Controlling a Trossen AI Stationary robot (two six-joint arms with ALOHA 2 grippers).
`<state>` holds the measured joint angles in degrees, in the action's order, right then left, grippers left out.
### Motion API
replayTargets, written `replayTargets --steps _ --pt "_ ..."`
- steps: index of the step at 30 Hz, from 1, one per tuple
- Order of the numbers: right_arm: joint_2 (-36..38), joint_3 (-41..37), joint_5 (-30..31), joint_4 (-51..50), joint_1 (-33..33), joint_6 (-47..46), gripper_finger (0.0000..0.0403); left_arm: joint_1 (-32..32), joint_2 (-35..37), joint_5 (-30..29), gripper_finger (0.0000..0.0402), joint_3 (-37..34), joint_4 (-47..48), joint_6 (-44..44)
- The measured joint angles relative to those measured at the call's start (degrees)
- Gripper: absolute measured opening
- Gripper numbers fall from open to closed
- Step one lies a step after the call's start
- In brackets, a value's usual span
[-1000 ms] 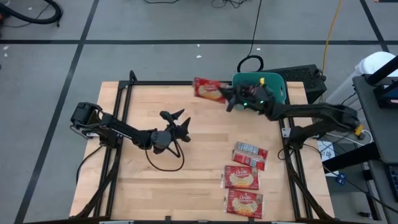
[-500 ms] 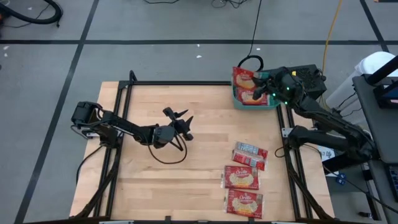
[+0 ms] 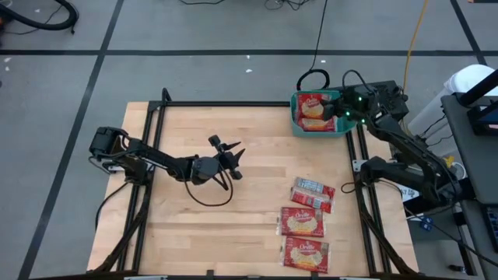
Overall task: Sort popcorn bags into baskets
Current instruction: Put the red popcorn bag into the blue bin
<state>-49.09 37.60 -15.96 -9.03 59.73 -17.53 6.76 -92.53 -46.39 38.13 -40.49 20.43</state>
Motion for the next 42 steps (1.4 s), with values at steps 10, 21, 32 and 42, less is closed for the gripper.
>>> replayTargets --steps 10,21,32,42 --pt "-7.7 0.0 -6.8 -0.3 2.5 -1.1 0.001 0.0 0.0 5.5 0.014 0.0 0.0 -3.2" --pt "-12.4 0.0 6.5 0.9 2.5 5.3 0.0083 0.4 0.0 8.0 0.014 0.0 0.1 -5.6" --pt "-12.3 0.0 22.0 -1.1 1.0 13.9 0.0181 0.4 0.0 8.0 0.0141 0.0 0.3 -6.5" --pt "-7.5 0.0 19.7 -0.7 -4.6 12.8 0.0219 0.4 0.0 8.4 0.0141 0.0 0.9 -9.3"
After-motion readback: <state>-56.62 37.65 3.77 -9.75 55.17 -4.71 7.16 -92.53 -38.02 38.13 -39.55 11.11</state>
